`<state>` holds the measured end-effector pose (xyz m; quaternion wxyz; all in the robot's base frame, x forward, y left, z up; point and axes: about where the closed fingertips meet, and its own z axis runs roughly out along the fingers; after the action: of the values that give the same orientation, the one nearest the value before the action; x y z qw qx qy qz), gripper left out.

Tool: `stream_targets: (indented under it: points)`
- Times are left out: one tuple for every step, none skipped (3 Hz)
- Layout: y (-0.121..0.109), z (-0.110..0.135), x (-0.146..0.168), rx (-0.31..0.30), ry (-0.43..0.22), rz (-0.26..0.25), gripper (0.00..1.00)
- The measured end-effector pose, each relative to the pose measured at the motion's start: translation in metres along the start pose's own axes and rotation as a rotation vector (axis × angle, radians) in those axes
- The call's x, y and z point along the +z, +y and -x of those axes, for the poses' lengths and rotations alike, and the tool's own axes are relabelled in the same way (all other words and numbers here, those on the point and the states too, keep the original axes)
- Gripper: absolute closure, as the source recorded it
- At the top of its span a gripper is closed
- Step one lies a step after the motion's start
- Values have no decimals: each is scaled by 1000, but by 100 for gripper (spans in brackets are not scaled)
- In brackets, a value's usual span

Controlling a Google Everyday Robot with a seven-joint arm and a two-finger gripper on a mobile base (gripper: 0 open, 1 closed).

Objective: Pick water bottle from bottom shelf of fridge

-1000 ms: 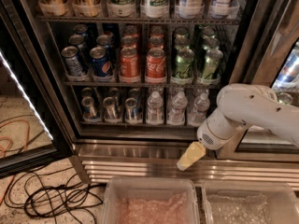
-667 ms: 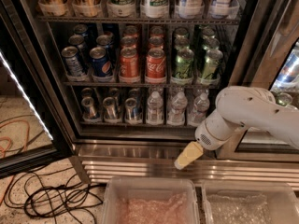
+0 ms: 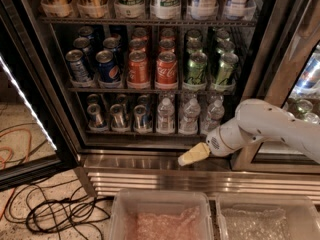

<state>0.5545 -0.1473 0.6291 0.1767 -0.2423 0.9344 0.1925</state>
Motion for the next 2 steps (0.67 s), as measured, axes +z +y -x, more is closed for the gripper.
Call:
stream_targets:
  points:
    - [11, 10, 16, -11, -18, 74, 0]
    - [12, 10, 17, -18, -18, 78, 0]
